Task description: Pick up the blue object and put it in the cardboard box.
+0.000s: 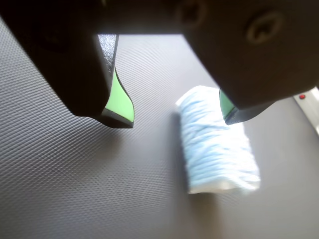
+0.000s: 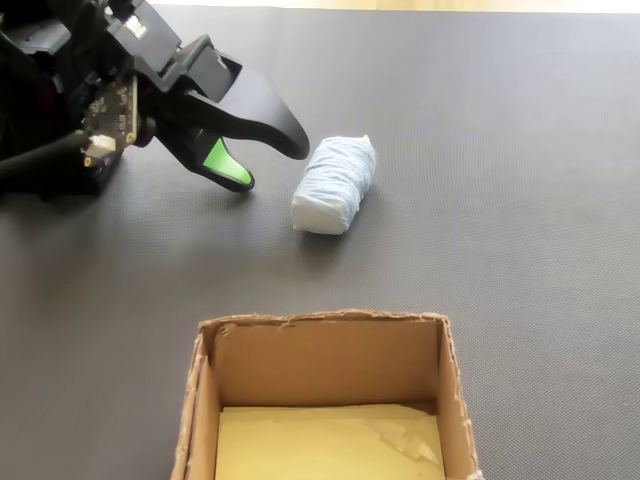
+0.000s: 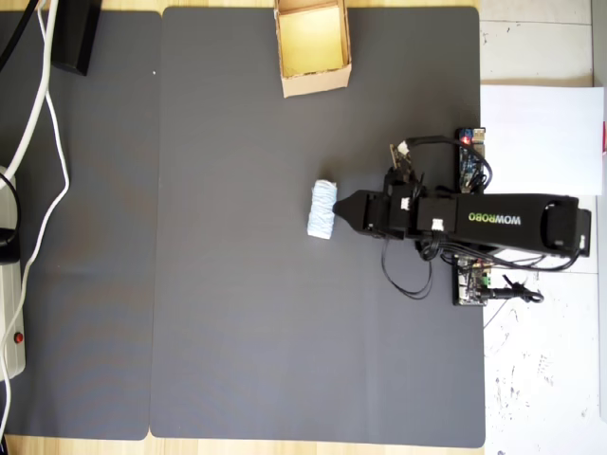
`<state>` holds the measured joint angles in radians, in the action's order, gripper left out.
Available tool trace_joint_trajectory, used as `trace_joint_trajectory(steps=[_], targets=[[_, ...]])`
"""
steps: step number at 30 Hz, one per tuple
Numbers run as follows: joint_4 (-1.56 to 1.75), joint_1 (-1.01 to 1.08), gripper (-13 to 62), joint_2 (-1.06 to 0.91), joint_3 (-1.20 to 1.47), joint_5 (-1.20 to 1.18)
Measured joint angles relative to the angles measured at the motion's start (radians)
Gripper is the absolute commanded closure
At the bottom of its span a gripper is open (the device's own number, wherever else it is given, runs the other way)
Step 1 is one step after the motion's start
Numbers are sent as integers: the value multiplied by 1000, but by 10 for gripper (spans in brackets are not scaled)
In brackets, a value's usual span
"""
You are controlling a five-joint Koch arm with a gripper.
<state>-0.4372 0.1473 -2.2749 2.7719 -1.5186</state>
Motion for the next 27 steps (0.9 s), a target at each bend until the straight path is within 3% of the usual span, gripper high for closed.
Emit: trace_joint_trajectory(steps=[6,10,27], targets=[[-175,-2,160,31,-158,-5],[-244,-9,160,181,-262,-8],[-229,-31,159,512,-436,-18]])
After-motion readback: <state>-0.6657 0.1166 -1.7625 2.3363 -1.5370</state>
